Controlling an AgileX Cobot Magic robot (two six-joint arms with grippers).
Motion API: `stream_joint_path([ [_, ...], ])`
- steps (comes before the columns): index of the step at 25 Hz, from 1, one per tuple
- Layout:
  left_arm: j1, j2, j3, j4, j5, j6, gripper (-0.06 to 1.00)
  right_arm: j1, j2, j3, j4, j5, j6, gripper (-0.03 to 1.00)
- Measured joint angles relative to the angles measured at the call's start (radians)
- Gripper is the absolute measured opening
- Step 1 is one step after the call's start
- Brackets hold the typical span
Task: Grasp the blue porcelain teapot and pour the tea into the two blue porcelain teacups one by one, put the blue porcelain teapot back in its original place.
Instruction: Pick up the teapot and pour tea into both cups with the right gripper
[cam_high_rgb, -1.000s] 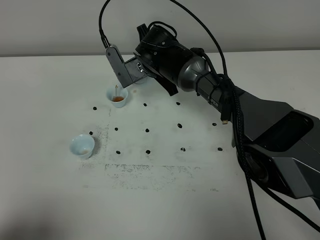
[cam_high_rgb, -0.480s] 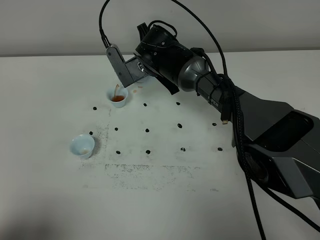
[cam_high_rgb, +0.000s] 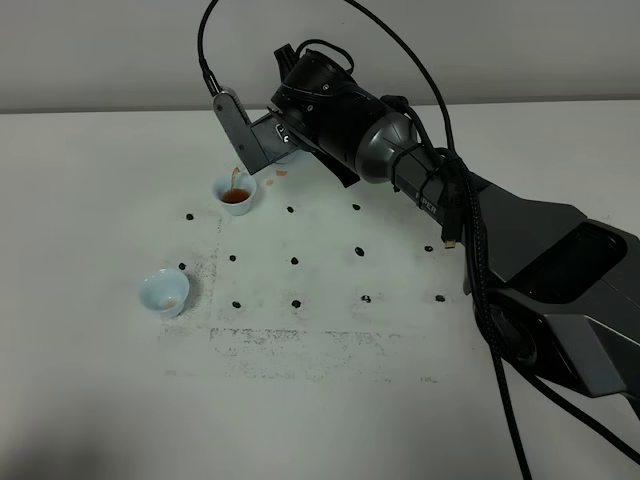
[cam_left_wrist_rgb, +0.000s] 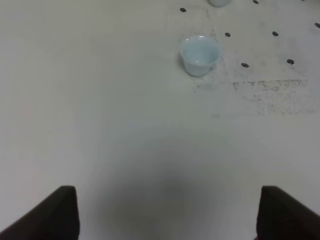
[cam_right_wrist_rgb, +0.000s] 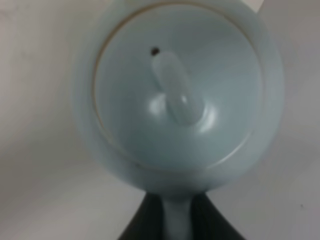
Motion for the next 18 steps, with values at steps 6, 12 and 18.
stream_joint_path([
  [6,0.0,0.0,0.0,0.0,0.0,0.0,0.73,0.0,0.0,0.0,-0.01,-0.004,-0.005,0.08],
  [12,0.0,0.0,0.0,0.0,0.0,0.0,0.73,0.0,0.0,0.0,-0.011,-0.004,-0.007,0.08],
  [18,0.0,0.0,0.0,0.0,0.0,0.0,0.73,0.0,0.0,0.0,-0.012,-0.004,-0.021,0.08],
])
